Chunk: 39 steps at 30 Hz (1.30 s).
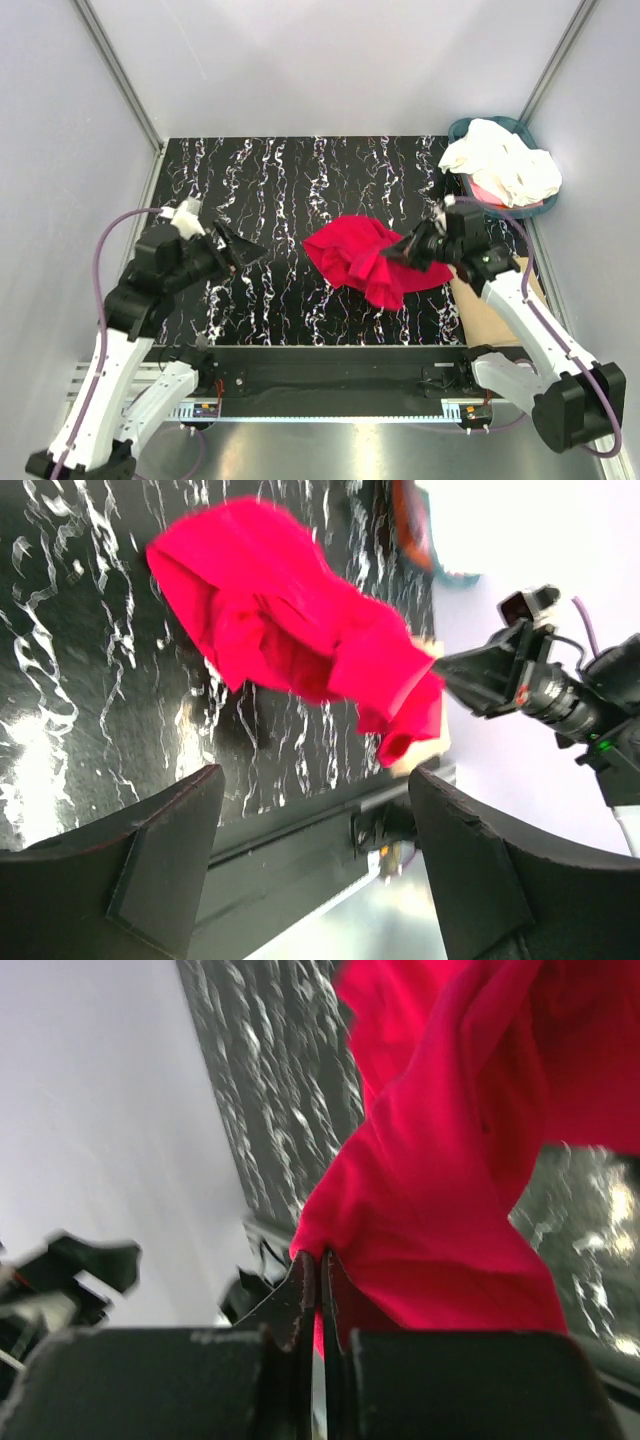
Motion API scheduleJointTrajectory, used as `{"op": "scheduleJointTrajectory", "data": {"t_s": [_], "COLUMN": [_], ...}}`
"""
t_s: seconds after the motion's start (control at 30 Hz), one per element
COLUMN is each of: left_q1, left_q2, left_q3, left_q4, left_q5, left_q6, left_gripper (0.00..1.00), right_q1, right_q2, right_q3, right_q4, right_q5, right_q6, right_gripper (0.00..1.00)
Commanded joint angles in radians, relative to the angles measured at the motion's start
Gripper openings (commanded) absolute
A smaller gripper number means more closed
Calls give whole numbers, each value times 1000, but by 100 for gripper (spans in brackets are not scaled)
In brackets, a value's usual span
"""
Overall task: Fold and stack the t-shirts
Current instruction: Move the tshirt to the center of the board, then flatten the tshirt out
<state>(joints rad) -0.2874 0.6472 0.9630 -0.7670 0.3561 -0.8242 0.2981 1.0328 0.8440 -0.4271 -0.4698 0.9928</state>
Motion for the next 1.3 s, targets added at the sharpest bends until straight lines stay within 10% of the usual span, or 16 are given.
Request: {"op": "scheduleJointTrajectory", "data": {"t_s": [0.0,0.23,0.53,0.83,1.27], "left_q1": [-68,-311,-286,-170,-151], "left_q2": [90,328,759,873,1062], "left_q3": [-52,-81,-3,-205,-124], "left_q4": [95,193,322,925,924], "left_q5": [18,-81,-68,70,43], "left_q6": [-9,11,128,-243,-484], "left_gripper": [80,83,65,49,52], "right_q1": [15,15,13,13,13], "right_q2": [-75,-191,-326,-372,-431], "right_q3": [-119,-333,-280,-253,-226], "right_q4": [4,-129,-301,-325,-338], "right_q5": [-124,-61,111,152,180], "right_q6": [-42,-34,-65,-86,-106], "right_gripper": [0,0,0,0,0]}}
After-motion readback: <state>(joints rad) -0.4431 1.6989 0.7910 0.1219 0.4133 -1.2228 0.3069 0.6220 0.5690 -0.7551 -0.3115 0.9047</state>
